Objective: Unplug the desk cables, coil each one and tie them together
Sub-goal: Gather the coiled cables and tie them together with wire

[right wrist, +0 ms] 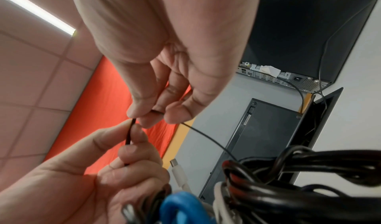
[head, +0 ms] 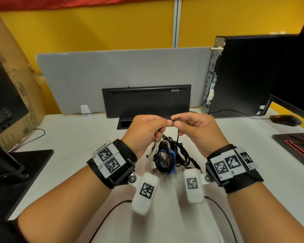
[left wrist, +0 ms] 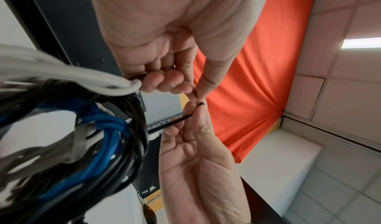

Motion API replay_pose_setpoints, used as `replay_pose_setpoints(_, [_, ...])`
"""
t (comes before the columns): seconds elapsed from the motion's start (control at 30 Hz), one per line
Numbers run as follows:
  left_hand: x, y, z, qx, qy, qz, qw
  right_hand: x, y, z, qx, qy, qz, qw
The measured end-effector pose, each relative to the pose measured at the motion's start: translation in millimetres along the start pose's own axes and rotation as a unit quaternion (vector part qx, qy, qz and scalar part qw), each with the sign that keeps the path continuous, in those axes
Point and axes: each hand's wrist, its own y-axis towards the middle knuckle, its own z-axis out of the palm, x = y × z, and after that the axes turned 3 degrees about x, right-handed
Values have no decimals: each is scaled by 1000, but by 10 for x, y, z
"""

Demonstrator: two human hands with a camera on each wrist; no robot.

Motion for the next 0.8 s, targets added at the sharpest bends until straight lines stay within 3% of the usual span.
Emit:
replay_pose_setpoints(0.13, [-8, -24, -17, 22, 13, 15, 1000, 35, 1, 7, 9, -19, 7, 1000])
replay_pose_setpoints(0.37, [55, 7, -20, -17, 18, 33, 999, 179, 37, 53, 14, -8, 75, 997])
replay_pose_setpoints(0.5, [87, 14, -31, -25, 86, 84, 992, 280, 77, 86, 1, -119, 91, 989])
replay_pose_setpoints(0.6, [67, 47, -56, -16, 141, 120, 983, 385, 150, 95, 15, -252, 103, 962])
replay_pose_setpoints(0.7, [58, 102, -87, -17, 179, 140, 974, 499, 245, 138, 47, -401, 100, 909])
replay_pose_setpoints(0.8, [64, 155, -110, -24, 186, 147, 971, 559, 351, 181, 57, -456, 110, 881])
